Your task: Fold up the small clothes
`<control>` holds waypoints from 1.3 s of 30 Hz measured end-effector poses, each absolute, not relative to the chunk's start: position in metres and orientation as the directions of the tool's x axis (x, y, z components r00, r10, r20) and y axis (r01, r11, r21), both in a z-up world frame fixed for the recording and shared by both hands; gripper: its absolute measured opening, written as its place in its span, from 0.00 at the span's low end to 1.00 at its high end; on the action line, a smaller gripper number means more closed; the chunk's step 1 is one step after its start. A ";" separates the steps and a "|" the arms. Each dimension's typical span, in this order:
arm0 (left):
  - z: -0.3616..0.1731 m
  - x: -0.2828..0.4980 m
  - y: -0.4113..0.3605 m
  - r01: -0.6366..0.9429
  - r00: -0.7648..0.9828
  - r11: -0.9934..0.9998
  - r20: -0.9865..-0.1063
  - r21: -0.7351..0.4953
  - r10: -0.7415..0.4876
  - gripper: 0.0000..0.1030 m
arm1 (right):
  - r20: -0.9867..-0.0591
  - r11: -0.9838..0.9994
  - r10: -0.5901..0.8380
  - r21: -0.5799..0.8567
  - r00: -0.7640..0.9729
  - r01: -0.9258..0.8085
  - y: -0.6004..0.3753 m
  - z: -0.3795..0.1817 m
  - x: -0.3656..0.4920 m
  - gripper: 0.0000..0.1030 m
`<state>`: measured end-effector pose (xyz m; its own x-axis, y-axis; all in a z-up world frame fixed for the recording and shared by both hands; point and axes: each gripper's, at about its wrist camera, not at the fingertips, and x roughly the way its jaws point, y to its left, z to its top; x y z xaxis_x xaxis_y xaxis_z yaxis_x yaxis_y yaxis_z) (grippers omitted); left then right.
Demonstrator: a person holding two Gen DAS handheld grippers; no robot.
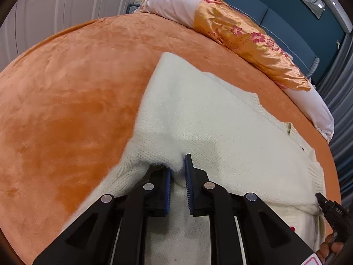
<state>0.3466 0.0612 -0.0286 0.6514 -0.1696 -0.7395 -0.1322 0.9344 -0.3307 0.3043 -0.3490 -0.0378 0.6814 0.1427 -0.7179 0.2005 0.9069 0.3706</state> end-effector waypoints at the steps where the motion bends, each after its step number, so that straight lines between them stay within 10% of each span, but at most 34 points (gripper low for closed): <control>1: -0.030 0.346 0.063 -0.131 0.653 0.932 -0.737 -0.339 -0.176 0.14 | -0.726 0.911 0.137 0.359 0.674 0.202 -0.349 -0.035 0.304 0.11; 6: -0.032 0.343 0.060 -0.126 0.670 0.936 -0.724 -0.328 -0.164 0.15 | -0.681 0.903 0.044 0.340 0.731 0.263 -0.342 0.000 0.298 0.13; 14: -0.032 0.342 0.058 -0.124 0.675 0.941 -0.721 -0.316 -0.153 0.15 | -0.751 0.964 0.264 0.228 0.606 -0.138 -0.199 0.001 0.385 0.12; 24: -0.035 0.342 0.064 -0.112 0.685 0.923 -0.702 -0.368 -0.196 0.15 | -0.761 0.943 0.134 0.294 0.634 0.153 -0.354 -0.025 0.359 0.00; 29: -0.035 0.342 0.064 -0.115 0.682 0.924 -0.705 -0.364 -0.192 0.15 | -0.753 0.947 0.118 0.282 0.647 0.156 -0.374 -0.010 0.302 0.22; 31: -0.030 0.342 0.063 -0.124 0.676 0.926 -0.713 -0.358 -0.185 0.15 | -0.755 0.936 0.161 0.321 0.636 0.144 -0.366 -0.012 0.295 0.53; 33: -0.021 0.342 0.066 -0.141 0.670 0.919 -0.719 -0.367 -0.184 0.16 | -0.767 0.930 0.182 0.338 0.615 0.146 -0.353 -0.019 0.299 0.52; 35: -0.011 0.338 0.072 -0.153 0.684 0.908 -0.705 -0.389 -0.186 0.16 | -0.775 0.930 0.193 0.340 0.602 0.139 -0.338 -0.021 0.311 0.44; 37: -0.005 0.339 0.077 -0.173 0.683 0.909 -0.711 -0.379 -0.167 0.16 | -0.777 0.935 0.176 0.324 0.605 0.145 -0.330 -0.016 0.319 0.08; 39: -0.013 0.347 0.079 -0.179 0.640 0.921 -0.751 -0.347 -0.159 0.16 | -0.737 0.929 0.180 0.345 0.652 0.133 -0.328 -0.003 0.316 0.08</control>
<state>0.3472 0.0788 -0.0126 0.6404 -0.1592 -0.7514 -0.1786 0.9206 -0.3473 0.3163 -0.3285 -0.0029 0.6518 0.1803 -0.7366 0.1333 0.9290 0.3453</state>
